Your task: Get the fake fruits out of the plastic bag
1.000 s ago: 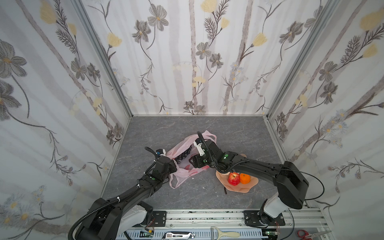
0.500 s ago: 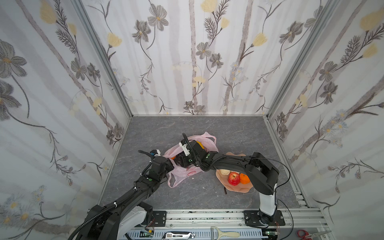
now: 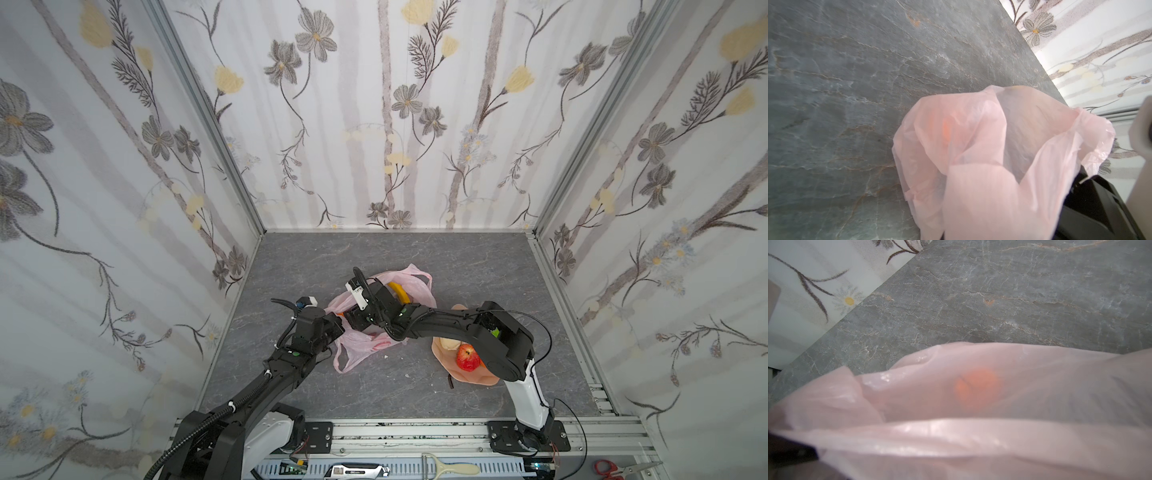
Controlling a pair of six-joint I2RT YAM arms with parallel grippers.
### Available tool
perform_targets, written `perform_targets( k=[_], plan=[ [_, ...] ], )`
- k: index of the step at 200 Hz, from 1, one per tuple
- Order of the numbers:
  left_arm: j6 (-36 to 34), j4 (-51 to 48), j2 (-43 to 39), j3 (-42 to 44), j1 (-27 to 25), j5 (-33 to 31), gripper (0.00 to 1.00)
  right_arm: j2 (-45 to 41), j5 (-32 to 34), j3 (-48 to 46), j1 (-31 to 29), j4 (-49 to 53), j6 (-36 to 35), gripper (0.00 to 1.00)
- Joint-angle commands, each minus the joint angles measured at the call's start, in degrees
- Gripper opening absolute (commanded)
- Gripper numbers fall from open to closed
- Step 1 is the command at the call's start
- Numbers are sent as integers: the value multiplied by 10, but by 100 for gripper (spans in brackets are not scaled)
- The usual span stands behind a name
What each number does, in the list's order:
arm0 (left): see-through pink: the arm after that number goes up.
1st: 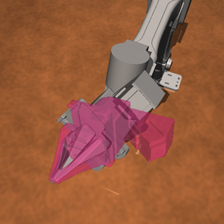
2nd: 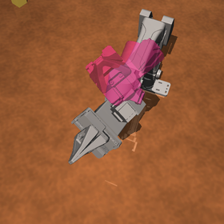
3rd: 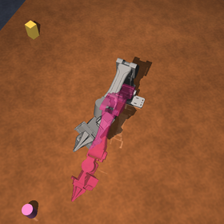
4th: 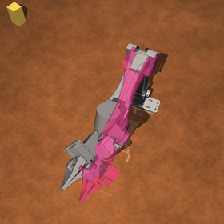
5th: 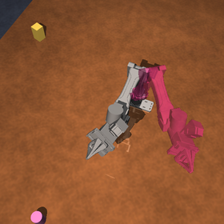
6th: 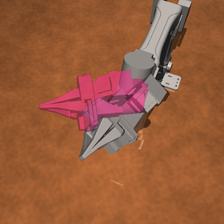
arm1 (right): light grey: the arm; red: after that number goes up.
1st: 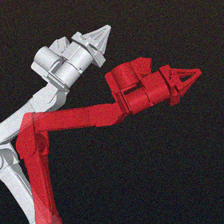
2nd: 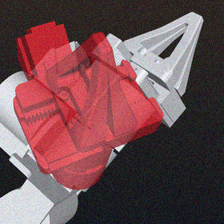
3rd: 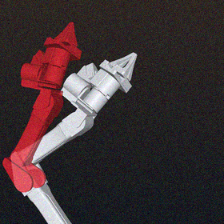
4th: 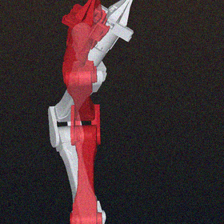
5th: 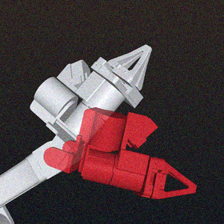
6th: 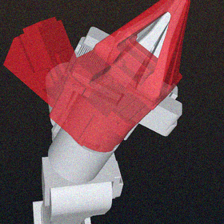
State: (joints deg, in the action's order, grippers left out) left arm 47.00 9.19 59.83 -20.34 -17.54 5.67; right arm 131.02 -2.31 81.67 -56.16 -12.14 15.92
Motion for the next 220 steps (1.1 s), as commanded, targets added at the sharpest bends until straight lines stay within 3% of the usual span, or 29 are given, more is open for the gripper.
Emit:
perform_targets(
  k=[1,78,116,146,220],
  plan=[
    [14,2,12,-7,9,31,7,17,23,15,-1,-42,-39,49],
    [7,-11,19,-13,23,34,7,72,22,89,-2,-21,-66,49],
    [-1,-17,16,-18,32,35,7,88,25,106,-4,-16,-70,55],
    [0,-19,15,-22,32,38,7,111,56,144,-4,20,-64,56],
    [-4,-23,14,-24,36,29,7,102,59,145,-2,41,-55,35]
  ],
)
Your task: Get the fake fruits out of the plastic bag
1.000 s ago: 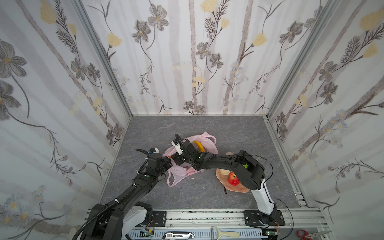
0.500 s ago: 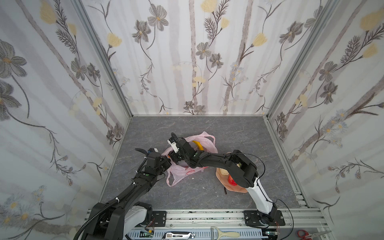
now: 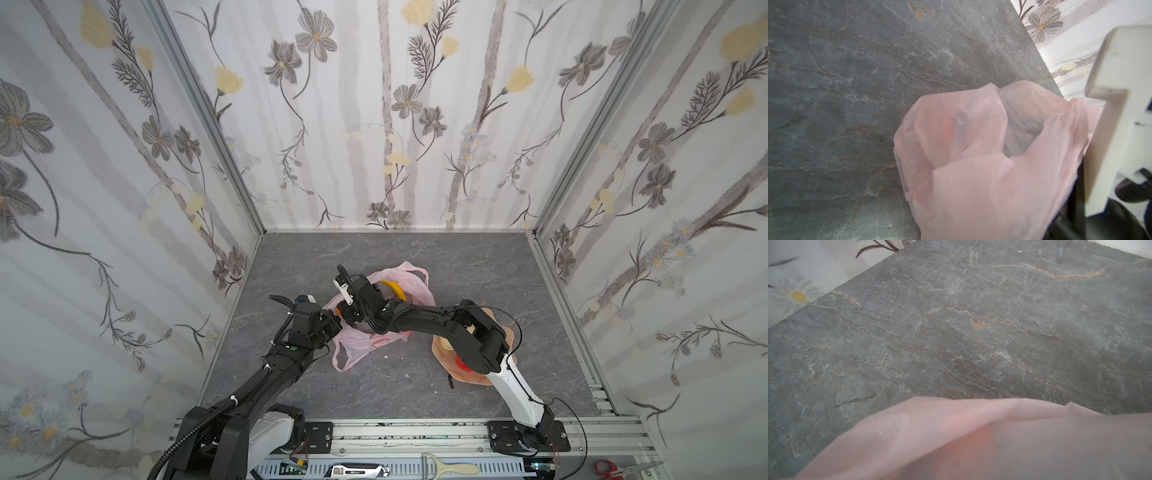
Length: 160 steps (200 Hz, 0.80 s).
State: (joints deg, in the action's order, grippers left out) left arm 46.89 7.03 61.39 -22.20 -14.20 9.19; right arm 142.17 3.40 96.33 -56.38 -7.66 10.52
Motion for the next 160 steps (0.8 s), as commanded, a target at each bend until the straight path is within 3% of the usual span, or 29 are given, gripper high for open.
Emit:
perform_targets(
  k=[1,89,122,160],
  plan=[
    [-3,-2,-1,-6,3,-6,7,-10,1,-3,0,-5,-1,35],
    [-10,-5,8,-16,7,-7,7,-40,-16,-48,1,-42,0,14],
    [-10,-5,3,-10,7,-7,7,-37,-23,-46,4,-48,3,14],
    [-9,-6,-3,-8,7,3,7,-16,-39,-19,7,-37,6,21]
  ],
)
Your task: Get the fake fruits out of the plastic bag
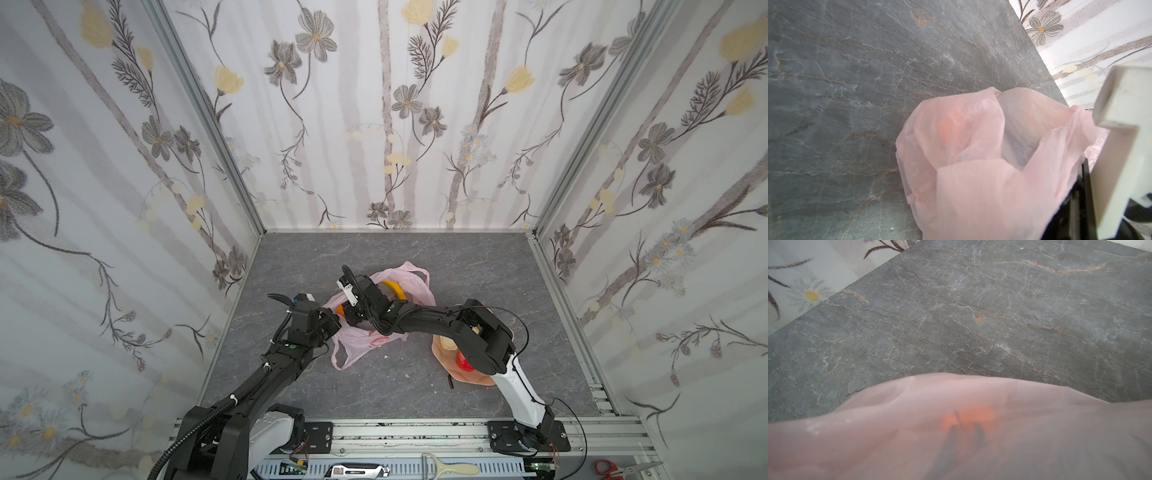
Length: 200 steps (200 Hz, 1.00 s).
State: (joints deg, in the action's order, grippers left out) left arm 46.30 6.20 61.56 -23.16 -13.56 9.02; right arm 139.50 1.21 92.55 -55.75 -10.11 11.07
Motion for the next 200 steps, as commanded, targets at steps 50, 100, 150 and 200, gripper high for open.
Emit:
perform_targets(
  k=[50,100,150,200],
  plan=[
    [-2,2,-9,2,1,9,7,40,-35,67,0,16,6,24],
    [0,2,-11,2,1,7,7,43,-23,78,0,42,-3,17],
    [-1,2,-8,0,1,2,7,31,-28,73,0,53,-9,3],
    [-24,2,14,-5,1,-13,7,-23,-28,43,1,68,-22,2]
  ],
)
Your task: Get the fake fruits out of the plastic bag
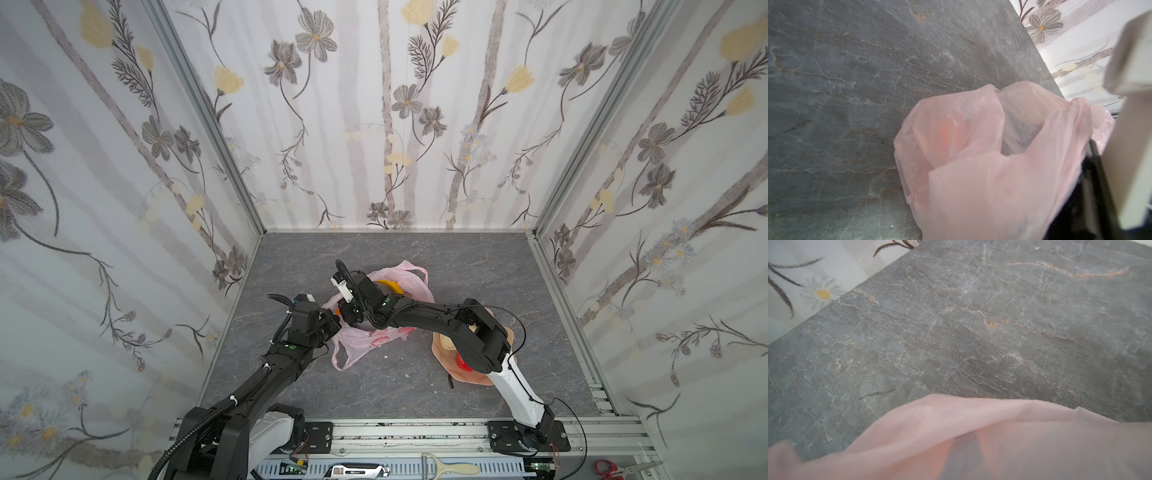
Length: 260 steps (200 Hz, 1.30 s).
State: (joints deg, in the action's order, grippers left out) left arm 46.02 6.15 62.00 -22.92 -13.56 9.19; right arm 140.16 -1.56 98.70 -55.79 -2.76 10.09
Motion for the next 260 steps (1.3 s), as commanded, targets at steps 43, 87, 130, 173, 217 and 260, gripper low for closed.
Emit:
perform_targets(
  k=[43,87,130,173,217,260],
  plan=[
    [-74,5,17,-11,1,-26,5,-82,9,-81,2,-24,-13,2],
    [-85,5,48,-8,0,-15,5,-153,32,-131,6,-28,-22,2],
    [-93,4,98,-21,-23,-15,3,-253,52,-221,12,-55,-22,3],
    [-108,-11,165,-51,-34,-90,2,-352,88,-299,23,-48,-22,3],
    [-116,-4,211,-93,-37,-91,0,-479,125,-394,50,-20,-17,5],
    [-133,11,187,-99,-39,-117,0,-603,174,-453,83,47,23,7]
  ],
)
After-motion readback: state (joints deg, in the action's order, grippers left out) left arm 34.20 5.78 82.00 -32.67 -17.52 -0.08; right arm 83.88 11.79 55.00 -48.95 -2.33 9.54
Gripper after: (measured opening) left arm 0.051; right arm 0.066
